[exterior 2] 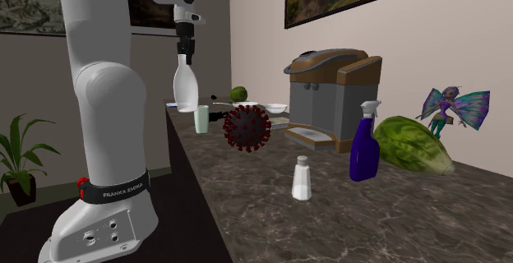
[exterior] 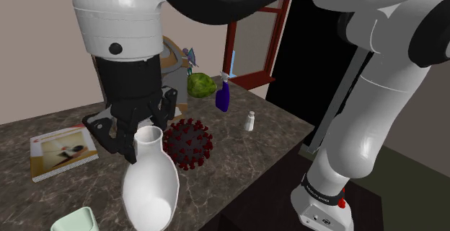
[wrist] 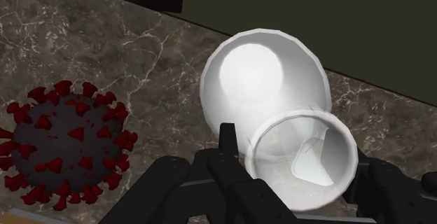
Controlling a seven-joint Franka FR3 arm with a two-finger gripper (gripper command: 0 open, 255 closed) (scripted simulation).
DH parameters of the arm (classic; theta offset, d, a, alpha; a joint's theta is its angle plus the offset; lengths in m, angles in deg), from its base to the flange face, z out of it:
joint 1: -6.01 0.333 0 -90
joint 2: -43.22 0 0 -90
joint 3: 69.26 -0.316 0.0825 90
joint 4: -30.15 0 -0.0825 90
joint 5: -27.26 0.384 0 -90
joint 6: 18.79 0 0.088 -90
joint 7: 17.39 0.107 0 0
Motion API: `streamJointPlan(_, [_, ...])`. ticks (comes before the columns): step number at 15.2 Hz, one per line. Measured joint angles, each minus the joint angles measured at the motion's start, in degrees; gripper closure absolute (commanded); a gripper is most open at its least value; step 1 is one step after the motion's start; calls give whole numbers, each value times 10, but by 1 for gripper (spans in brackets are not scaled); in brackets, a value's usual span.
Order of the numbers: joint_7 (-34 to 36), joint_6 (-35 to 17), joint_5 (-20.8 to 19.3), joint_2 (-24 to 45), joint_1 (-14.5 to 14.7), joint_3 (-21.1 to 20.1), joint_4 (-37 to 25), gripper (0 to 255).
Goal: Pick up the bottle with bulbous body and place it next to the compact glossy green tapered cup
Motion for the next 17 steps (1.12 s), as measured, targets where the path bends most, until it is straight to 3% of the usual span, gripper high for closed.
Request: streamJointPlan(17, [2,-132,-3,5,2,-2,128,255])
